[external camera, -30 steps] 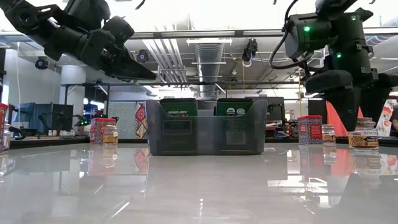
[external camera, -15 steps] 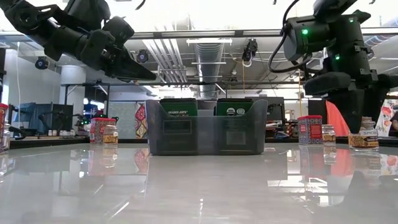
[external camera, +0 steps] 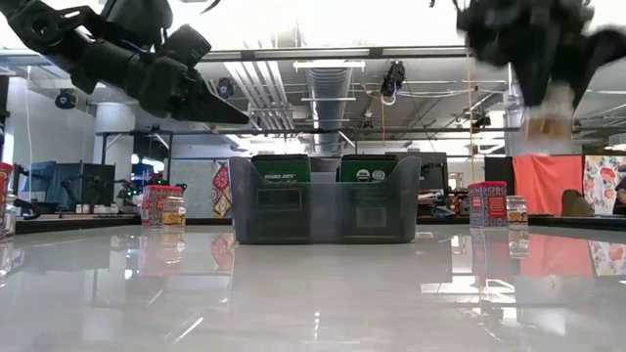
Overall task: Sort spices by type
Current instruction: Put the brown seasoning bottle into the gray bin
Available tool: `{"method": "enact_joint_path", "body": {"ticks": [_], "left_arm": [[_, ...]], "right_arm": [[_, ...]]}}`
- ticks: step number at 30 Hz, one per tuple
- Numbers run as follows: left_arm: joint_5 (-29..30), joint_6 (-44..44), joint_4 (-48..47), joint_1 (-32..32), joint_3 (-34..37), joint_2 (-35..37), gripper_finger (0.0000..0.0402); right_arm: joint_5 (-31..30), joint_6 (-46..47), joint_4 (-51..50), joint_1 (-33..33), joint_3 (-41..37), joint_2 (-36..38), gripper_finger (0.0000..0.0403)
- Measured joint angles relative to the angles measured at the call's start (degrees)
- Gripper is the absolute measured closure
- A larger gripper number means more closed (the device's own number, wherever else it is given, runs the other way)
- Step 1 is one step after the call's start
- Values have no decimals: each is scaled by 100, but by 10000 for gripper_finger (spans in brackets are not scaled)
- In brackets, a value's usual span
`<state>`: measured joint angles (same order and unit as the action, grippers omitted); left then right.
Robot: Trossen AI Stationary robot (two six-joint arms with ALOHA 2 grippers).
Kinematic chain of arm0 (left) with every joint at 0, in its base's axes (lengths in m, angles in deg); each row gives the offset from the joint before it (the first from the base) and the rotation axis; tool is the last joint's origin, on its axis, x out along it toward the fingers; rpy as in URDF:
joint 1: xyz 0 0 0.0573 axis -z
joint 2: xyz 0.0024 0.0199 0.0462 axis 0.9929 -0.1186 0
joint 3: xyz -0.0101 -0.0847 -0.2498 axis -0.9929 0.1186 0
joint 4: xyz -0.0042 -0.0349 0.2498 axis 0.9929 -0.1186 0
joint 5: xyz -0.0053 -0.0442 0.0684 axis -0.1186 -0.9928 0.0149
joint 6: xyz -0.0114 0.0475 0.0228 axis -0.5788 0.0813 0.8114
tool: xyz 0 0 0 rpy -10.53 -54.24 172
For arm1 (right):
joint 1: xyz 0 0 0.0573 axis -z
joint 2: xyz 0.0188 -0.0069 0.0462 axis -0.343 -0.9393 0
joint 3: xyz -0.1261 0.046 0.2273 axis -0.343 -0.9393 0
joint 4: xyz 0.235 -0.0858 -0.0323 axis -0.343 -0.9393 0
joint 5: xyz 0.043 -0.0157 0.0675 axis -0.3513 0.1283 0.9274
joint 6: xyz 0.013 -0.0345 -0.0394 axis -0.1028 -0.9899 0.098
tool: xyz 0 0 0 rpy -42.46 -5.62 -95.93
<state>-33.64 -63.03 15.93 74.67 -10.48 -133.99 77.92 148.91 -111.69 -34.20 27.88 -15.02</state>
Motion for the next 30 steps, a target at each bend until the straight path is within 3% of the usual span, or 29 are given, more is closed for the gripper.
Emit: {"method": "enact_joint_path", "body": {"ticks": [8, 15, 20, 30], "left_arm": [[172, 449, 11, -11, -376, -4, 400], [177, 840, 11, -11, -549, -39, 400], [183, 1025, 2, -11, -599, -43, 400], [183, 1044, 66, -9, -675, -22, 400]], "right_arm": [[299, 2467, -8, -1707, 713, -81, 230], [365, 4465, 19, -3174, 768, -443, 227], [731, 4526, -37, -3426, 755, -885, 231], [783, 4433, -10, -3964, 399, -1200, 231]]}}
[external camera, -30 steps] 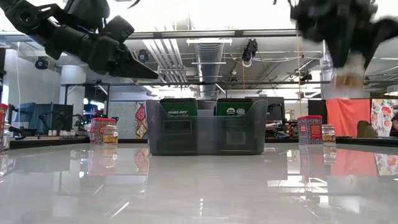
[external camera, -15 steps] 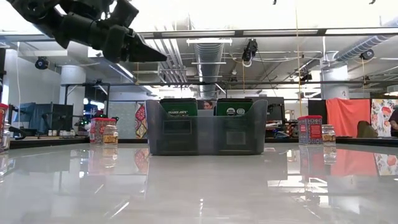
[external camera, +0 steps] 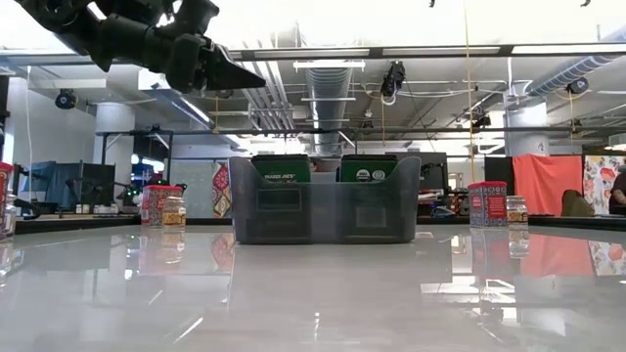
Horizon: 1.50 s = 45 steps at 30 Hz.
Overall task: Sort spices by type
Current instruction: Put the brown seasoning bottle into the gray bin
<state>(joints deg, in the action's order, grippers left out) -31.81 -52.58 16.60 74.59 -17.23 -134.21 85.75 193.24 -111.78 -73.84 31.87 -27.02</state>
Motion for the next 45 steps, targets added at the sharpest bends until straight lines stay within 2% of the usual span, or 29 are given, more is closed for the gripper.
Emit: {"method": "enact_joint_path", "body": {"ticks": [5, 13, 23, 31, 35, 39, 42, 45], "left_arm": [[-37, -259, 86, 0, 0, 2, 400], [-39, -433, 60, 0, 2, 2, 400], [-45, -495, 42, 0, 7, 2, 400], [-48, -495, -55, 0, 11, 2, 400], [-50, -495, -53, 0, 11, -4, 400], [-50, -485, -51, 0, 15, -92, 400], [-50, -432, -69, 0, 15, -192, 400], [-50, -353, -65, 0, 15, -293, 400]], "right_arm": [[-1, -32, 372, -142, -449, -2, 229], [-5, 42, 2011, -171, -1396, 7, 228], [194, 79, 2022, -173, -1447, 11, 226], [456, 57, 1993, -133, -1452, 109, 186], [455, 57, 1643, -112, -1326, 399, 156], [389, 47, 740, 54, -1003, 786, 126], [-64, -61, 31, 250, -615, 1041, 106], [-789, -264, -591, 481, -198, 1255, 91]]}}
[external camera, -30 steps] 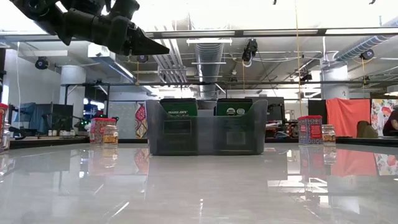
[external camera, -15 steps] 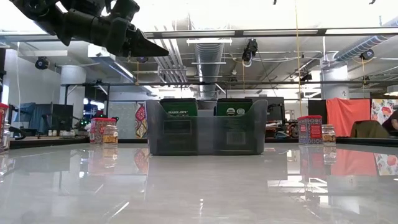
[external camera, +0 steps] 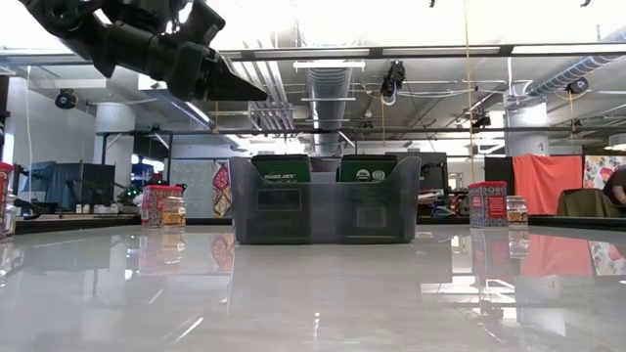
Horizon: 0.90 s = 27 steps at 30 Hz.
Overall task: Sort spices by type
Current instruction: Put the brown seasoning bottle into the gray bin
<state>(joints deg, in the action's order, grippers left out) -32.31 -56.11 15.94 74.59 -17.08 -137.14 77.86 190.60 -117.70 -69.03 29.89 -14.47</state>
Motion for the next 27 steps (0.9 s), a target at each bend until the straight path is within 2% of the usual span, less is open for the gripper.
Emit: {"method": "enact_joint_path", "body": {"ticks": [3, 7, 11, 15, 21, 27], "left_arm": [[0, 60, 0, 0, 0, -51, 400], [0, 109, -98, 0, 0, -29, 400], [0, 101, -382, 0, 0, 44, 400], [0, 100, -563, 0, 0, 48, 400], [0, 168, -572, 0, 0, 116, 400], [-2, 337, -652, 0, 0, 119, 400]], "right_arm": [[-794, -124, -615, 284, 300, 174, 84], [-1329, -618, -1237, 1000, 365, 370, 88], [-2309, -1041, -1539, 2143, 180, 555, 99], [-2971, -1905, -1540, 3694, 14, 784, 108], [-2974, -4662, -1051, 6175, -67, 894, 103], [-2690, -6798, -352, 7783, -8, 684, 98]]}}
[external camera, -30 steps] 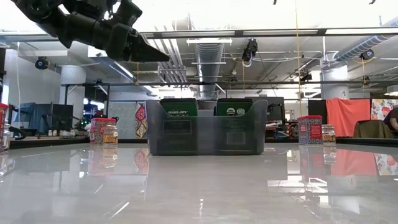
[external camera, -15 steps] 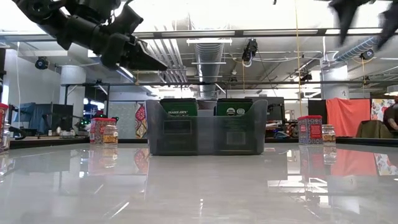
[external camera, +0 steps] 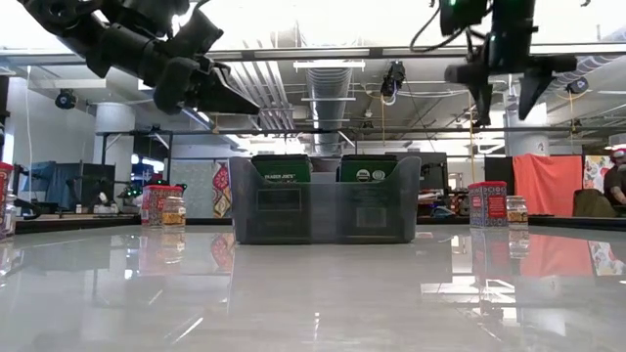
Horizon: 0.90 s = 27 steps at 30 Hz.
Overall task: Sort spices by type
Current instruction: Put the brown seasoning bottle into the gray bin
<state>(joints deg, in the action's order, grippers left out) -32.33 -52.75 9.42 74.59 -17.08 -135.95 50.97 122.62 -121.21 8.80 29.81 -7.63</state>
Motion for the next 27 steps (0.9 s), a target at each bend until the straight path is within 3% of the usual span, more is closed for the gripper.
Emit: {"method": "enact_joint_path", "body": {"ticks": [5, 15, 20, 27], "left_arm": [[0, 41, -116, -9, 0, -3, 400], [-533, 375, -27, -34, 0, -5, 400], [-527, 402, 108, -192, 0, -8, 400], [-499, 388, 237, -422, 0, -8, 400]], "right_arm": [[638, -1291, 7, 983, 0, -394, 109], [682, -3641, -252, 1801, 373, -1667, 112], [396, -4223, -154, 2308, 760, -2269, 109], [715, -4635, -226, 2605, 1441, -2881, 117]]}}
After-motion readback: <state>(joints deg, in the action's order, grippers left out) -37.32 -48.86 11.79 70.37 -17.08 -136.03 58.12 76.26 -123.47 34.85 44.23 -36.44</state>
